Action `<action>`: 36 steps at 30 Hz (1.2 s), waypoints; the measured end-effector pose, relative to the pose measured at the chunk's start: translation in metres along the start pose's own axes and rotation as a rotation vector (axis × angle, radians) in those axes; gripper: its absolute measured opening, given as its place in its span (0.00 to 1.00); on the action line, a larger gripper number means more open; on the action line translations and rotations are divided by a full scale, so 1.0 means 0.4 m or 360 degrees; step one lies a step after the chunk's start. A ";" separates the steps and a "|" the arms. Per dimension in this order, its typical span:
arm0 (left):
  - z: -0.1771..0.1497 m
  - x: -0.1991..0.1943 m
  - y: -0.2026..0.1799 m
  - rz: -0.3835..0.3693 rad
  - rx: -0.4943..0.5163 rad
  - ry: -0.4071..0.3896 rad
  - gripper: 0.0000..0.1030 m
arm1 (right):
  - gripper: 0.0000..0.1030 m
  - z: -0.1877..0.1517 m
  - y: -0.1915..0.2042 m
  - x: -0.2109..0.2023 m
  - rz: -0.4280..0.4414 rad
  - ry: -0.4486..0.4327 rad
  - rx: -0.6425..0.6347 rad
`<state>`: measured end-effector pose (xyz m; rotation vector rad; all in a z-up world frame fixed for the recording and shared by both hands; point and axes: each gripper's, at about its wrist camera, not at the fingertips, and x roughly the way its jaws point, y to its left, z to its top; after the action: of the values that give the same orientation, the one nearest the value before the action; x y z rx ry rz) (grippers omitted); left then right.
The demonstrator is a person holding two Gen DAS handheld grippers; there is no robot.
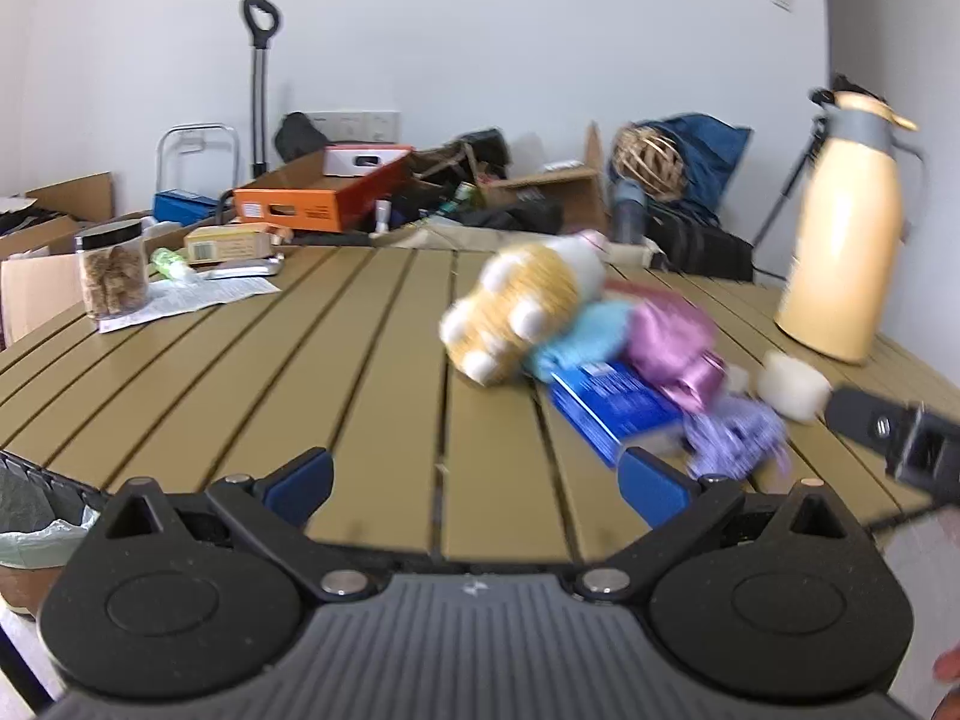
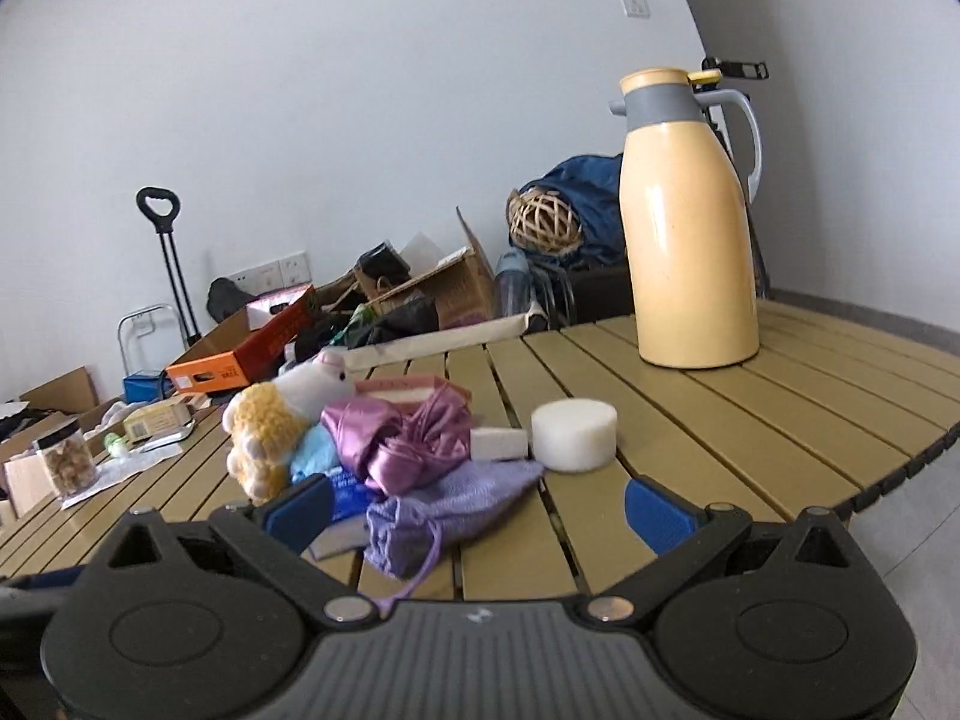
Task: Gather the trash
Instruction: 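Raise both grippers back toward the items on the table, then grasp the purple pouch with the right gripper while the left gripper grasps the blue tissue box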
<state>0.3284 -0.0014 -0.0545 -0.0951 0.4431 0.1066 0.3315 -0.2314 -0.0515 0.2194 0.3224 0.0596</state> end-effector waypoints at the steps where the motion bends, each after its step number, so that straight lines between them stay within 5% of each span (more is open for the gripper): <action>1: 0.008 0.011 0.006 0.0022 -0.0023 -0.0004 1.00 | 1.00 -0.002 0.002 0.012 0.0003 0.0012 0.0018; 9: 0.052 0.077 0.072 0.0105 -0.0161 -0.0024 1.00 | 1.00 -0.039 0.037 0.127 -0.0104 0.0091 0.0011; 19: 0.026 0.103 0.119 0.0113 -0.0204 0.0030 1.00 | 0.98 -0.059 0.057 0.180 -0.0132 0.0031 -0.0070; 28: 0.019 0.090 0.101 0.0074 -0.0176 0.0021 1.00 | 0.76 -0.065 0.075 0.208 -0.0072 0.0082 -0.0115; 36: 0.018 0.089 0.082 0.0063 -0.0162 0.0027 1.00 | 0.45 -0.060 0.048 0.225 -0.0011 0.0112 -0.0015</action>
<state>0.3592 0.0351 -0.0656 -0.1874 0.4565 0.1676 0.4086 -0.1994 -0.0971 0.2073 0.3929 0.0621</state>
